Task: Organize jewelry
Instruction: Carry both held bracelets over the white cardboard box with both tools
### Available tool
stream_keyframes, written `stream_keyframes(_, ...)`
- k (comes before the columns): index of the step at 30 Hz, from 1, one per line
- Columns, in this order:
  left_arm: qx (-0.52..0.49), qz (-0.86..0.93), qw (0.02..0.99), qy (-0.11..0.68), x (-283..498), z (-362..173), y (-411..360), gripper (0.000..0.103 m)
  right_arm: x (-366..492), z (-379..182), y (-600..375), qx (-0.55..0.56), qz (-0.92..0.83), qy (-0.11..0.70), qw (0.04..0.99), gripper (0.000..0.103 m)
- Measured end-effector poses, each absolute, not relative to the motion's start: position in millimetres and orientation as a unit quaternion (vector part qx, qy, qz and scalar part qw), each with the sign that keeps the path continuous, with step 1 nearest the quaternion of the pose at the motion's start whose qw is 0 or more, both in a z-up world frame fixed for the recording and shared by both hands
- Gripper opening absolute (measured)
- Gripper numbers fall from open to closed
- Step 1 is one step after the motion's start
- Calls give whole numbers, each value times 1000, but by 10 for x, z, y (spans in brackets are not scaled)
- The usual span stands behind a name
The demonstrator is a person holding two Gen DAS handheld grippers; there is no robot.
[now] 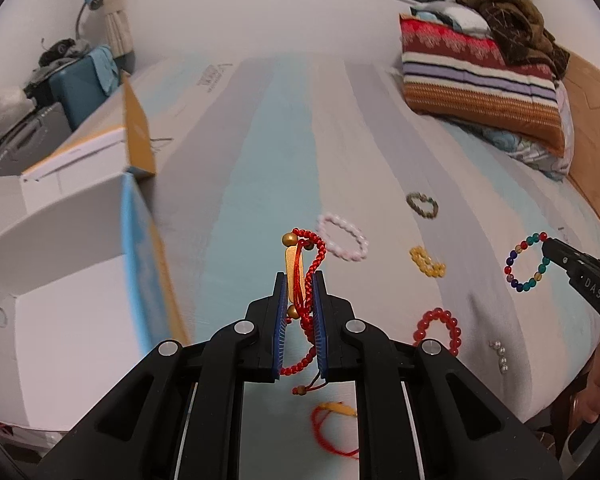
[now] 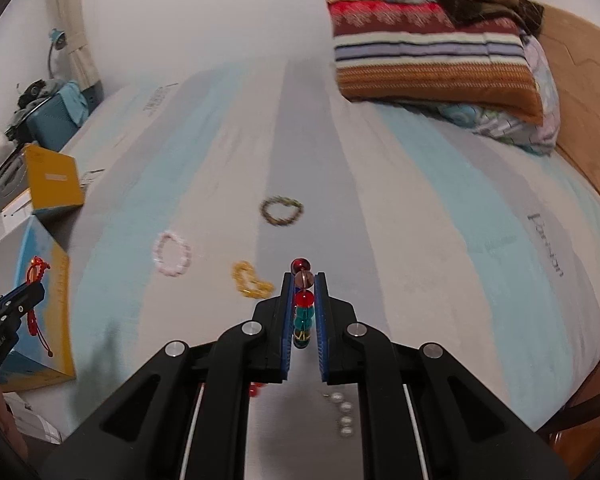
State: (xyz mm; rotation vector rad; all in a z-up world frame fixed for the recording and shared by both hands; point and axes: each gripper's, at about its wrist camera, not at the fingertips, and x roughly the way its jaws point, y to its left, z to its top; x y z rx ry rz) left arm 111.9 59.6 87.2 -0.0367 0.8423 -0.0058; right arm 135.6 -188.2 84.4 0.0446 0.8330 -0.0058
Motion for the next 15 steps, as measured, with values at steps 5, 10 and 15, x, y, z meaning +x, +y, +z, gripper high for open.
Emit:
stream_keyframes(5,-21,11,920,391,955,1114,863,11,1314,1111,-1466,15,30,389,920,9)
stream_keyframes(10,-30,33,923,381,797,1286,1214,12,1272,1373,-965,0,65,373,926,9)
stream_keyframes(15,-42,64,924,374,622,1409,1648,12,1203,1570,-366,-19,102,357,928,9)
